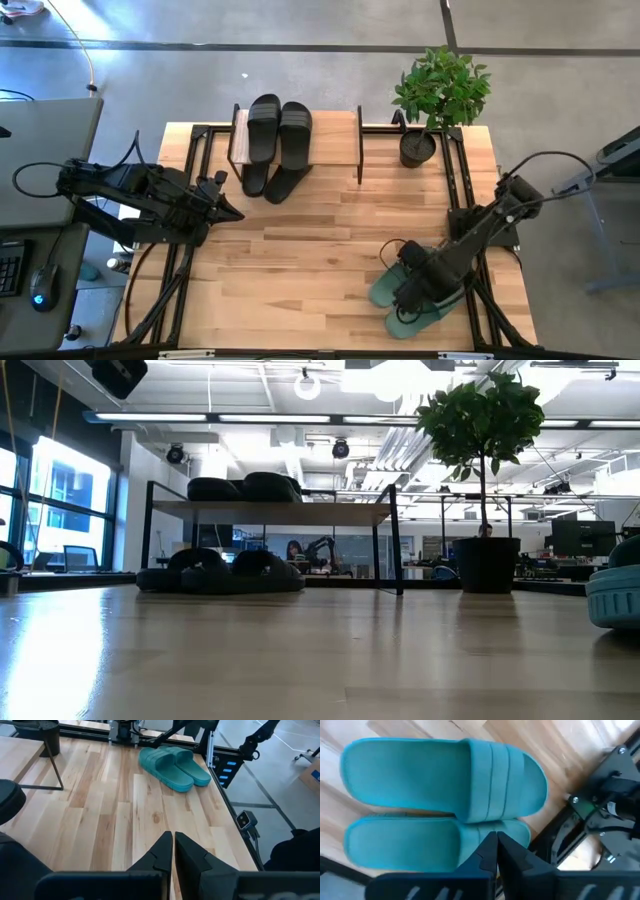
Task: Pick and place slides into the shelf
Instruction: Put the top blue slide under the shelf
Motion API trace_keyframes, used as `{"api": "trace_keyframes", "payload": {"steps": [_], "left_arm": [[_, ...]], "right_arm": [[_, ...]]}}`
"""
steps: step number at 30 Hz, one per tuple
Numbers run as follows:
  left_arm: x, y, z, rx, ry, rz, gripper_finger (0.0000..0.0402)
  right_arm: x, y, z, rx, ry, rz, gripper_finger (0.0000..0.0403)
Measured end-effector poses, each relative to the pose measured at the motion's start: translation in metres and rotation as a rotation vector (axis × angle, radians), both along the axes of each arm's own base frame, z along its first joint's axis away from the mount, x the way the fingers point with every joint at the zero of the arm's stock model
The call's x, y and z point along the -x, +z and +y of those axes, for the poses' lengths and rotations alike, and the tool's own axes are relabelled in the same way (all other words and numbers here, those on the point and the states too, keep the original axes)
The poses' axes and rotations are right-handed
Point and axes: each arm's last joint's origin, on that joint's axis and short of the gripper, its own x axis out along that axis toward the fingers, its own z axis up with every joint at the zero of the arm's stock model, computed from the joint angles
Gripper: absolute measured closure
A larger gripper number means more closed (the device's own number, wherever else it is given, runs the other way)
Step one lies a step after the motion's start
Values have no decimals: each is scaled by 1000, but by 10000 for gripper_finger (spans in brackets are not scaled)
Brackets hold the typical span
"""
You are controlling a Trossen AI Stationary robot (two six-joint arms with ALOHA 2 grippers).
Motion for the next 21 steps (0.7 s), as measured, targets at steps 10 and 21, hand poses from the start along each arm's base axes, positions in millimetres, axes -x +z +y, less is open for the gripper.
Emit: {"api": "trace_keyframes", "payload": {"steps": [10,21], "left_arm": [[0,0,0,0,0,0,389],[0,0,0,0,0,-1,389]], "right_arm": [[-2,-5,3,56,-9,-31,330],[7,-26,7,122,-147,-44,223]]}}
